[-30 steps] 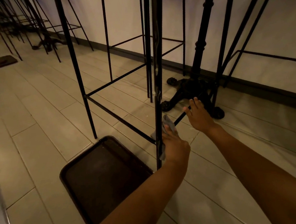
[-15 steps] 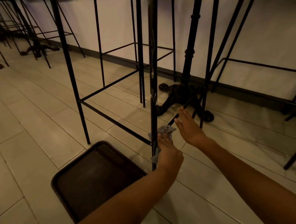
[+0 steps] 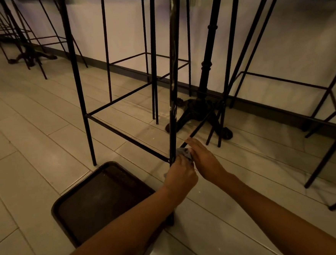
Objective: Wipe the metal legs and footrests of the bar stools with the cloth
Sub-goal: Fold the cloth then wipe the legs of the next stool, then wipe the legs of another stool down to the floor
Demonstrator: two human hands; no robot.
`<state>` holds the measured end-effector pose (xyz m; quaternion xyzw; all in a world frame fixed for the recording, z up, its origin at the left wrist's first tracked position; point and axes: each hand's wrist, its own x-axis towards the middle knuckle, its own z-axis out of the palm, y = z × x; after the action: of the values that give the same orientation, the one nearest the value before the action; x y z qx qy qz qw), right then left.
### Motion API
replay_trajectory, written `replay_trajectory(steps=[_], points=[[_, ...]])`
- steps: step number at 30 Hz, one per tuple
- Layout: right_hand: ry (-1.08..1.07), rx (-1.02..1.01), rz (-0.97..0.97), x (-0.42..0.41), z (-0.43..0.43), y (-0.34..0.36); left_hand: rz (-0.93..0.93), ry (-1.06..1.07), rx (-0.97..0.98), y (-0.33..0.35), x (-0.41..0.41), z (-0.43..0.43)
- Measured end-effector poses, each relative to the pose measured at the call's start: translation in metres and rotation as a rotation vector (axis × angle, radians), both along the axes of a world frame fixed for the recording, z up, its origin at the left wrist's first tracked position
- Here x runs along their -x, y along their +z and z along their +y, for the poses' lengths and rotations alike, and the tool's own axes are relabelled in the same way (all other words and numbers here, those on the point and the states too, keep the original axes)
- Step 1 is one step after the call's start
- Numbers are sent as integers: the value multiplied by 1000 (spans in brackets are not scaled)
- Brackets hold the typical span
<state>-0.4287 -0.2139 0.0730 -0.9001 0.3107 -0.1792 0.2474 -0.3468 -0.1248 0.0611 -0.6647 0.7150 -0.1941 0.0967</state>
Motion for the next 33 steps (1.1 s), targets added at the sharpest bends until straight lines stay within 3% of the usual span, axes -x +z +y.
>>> replay_trajectory(steps=[4, 7, 11, 16, 19, 22, 24, 27, 33], points=[[-170, -77, -283, 3, 13, -8, 129, -218, 176, 6, -16, 12], [-329, -292, -424, 3, 27, -8, 242, -270, 279, 8, -21, 15], [-422, -738, -480, 2, 42, 0, 360, -292, 307, 17, -20, 21], [-461, -883, -499, 2, 45, 8, 388, -310, 341, 15, -29, 28], [-460, -834, -507, 0, 52, 9, 296, -299, 337, 12, -39, 27], [-426, -628, -603, -4, 60, 10, 102, -400, 320, 14, -50, 30], [-419, -502, -696, -6, 61, 8, 138, -424, 381, 19, -59, 36], [-420, -372, -778, -8, 66, 9, 362, -316, 515, 17, -70, 39], [-397, -190, -905, -14, 74, 31, 988, -39, 555, 38, -60, 28]])
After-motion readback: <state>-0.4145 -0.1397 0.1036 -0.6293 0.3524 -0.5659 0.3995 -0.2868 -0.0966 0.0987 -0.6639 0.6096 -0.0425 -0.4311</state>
